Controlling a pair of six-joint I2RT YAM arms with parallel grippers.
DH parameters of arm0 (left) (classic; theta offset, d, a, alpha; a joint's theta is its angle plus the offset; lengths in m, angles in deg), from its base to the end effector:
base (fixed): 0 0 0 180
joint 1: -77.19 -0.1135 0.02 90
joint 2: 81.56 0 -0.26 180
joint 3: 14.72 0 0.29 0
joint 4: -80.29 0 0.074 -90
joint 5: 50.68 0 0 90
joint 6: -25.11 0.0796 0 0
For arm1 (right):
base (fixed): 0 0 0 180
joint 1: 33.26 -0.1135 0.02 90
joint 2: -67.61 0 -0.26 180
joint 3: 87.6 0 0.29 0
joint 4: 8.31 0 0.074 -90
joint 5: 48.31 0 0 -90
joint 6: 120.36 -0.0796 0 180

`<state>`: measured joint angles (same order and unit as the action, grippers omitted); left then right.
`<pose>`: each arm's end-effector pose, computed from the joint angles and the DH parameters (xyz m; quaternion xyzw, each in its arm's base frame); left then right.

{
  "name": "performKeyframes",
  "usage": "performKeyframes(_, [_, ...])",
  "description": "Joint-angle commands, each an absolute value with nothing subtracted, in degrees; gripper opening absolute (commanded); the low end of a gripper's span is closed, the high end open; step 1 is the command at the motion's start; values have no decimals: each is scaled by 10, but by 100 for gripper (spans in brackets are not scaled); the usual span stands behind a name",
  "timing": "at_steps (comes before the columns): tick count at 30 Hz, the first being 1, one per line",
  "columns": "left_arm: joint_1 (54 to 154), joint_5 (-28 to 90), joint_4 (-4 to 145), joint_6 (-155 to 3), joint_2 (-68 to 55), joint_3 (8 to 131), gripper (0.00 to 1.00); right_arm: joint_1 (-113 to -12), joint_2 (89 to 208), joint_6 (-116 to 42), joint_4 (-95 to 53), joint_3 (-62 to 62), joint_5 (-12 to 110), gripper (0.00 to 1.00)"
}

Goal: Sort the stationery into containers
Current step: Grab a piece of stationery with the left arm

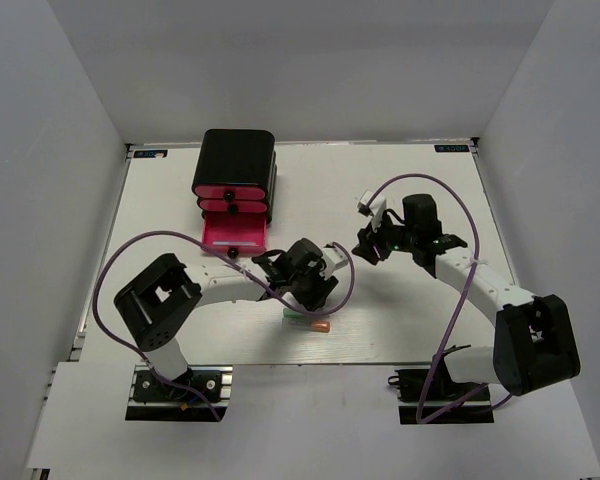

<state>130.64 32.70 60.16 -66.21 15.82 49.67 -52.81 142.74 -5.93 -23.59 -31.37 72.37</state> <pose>0.2240 -0.3176 0.0910 0.4325 0.8427 -0.1939 0.2552 0.3120 0.1539 0.1908 -0.4339 0.7438 0.2143 0.4610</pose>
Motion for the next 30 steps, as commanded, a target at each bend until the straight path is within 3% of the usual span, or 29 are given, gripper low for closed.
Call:
performKeyframes(1, [1308, 320, 610, -664, 120, 487, 63, -522, 1413, -64, -218, -320, 740, 54])
performKeyframes(14, [1313, 254, 565, -643, 62, 487, 63, -520, 1408, -64, -222, -329, 753, 54])
performKeyframes(30, [1313, 267, 543, -594, 78, 449, 61, -520, 1402, -61, -230, -332, 754, 56])
